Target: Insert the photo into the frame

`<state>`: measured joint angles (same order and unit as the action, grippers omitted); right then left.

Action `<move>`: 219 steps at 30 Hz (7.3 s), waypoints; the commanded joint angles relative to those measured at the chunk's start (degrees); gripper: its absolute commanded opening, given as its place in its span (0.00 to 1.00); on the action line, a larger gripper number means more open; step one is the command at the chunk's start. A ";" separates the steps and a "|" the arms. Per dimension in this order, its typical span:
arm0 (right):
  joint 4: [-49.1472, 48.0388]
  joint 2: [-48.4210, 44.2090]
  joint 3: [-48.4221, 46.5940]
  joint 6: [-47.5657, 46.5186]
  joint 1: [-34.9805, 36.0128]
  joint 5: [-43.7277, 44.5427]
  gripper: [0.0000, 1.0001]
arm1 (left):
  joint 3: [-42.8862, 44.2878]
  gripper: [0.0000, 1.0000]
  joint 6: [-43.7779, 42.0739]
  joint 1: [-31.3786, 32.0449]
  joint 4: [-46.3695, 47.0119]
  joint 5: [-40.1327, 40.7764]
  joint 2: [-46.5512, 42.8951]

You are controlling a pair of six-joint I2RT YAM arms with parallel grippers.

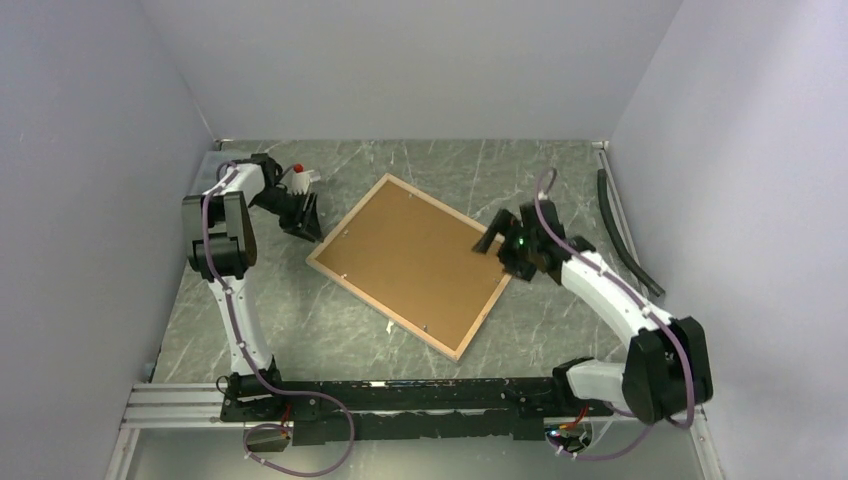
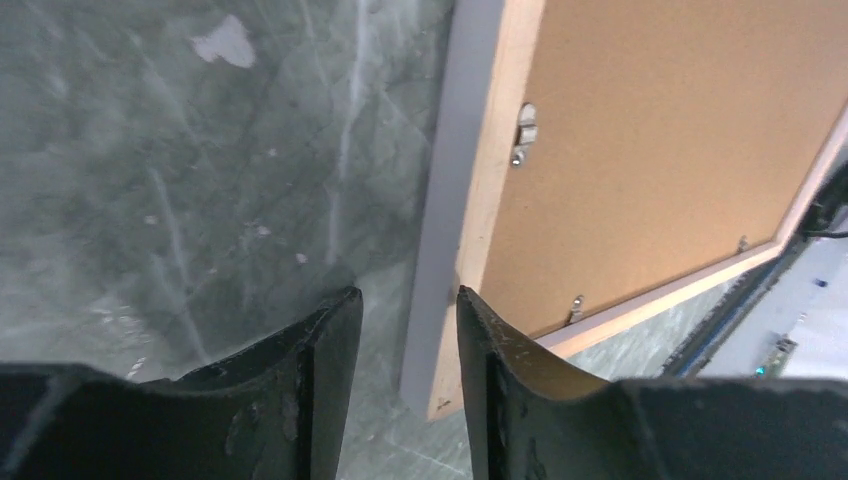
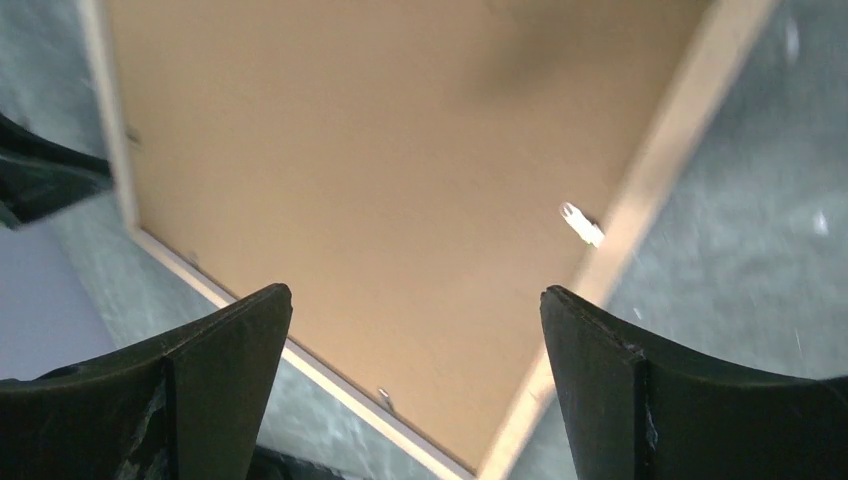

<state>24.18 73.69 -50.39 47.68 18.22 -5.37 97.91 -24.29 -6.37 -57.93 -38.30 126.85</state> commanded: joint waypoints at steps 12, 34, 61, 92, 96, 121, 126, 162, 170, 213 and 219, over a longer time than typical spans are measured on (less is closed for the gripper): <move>-5.48 -1.12 13.51 4.26 -1.69 -7.45 1.00 | -14.79 0.13 -4.63 0.37 1.62 -5.45 -5.11; -2.09 1.90 -0.54 0.23 -8.66 6.46 1.00 | -27.05 0.15 2.09 5.37 4.19 -7.91 -13.82; -29.77 44.08 -29.04 9.06 26.14 -13.38 0.77 | -22.80 0.17 10.61 5.13 10.12 -9.43 -6.45; -33.45 53.55 -34.02 14.46 28.73 -17.88 0.72 | -22.40 0.06 10.86 5.18 10.12 -8.89 -7.32; -33.93 53.81 -33.86 15.25 29.36 -18.36 0.72 | -22.40 0.05 10.76 5.16 10.20 -8.85 -7.40; -30.48 53.71 -37.71 11.31 29.04 -18.53 0.72 | -22.05 0.03 10.58 5.09 9.42 -8.79 -8.40; -22.61 46.26 -37.77 -1.16 26.68 -15.83 0.79 | -19.63 0.09 10.66 3.29 7.48 -9.21 -9.97; 4.22 28.10 -15.19 -38.14 42.76 13.84 0.51 | -10.55 0.95 -6.76 -12.53 -19.53 -13.33 -32.53; 2.35 30.56 -13.35 -38.14 45.32 15.62 0.34 | -11.21 0.95 -7.17 -13.96 -19.96 -12.86 -35.84; 4.48 31.73 -24.60 -40.78 42.16 6.51 0.54 | -47.44 0.95 -59.88 -13.62 -6.34 -14.98 -75.44; 1.56 32.96 -22.78 -39.91 42.16 7.32 0.52 | -47.15 0.95 -57.65 -13.51 -5.85 -14.28 -72.49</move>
<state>30.61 106.06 -74.37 7.68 60.31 0.21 49.32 -81.34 -20.10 -63.42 -50.15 53.49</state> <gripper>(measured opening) 0.532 0.948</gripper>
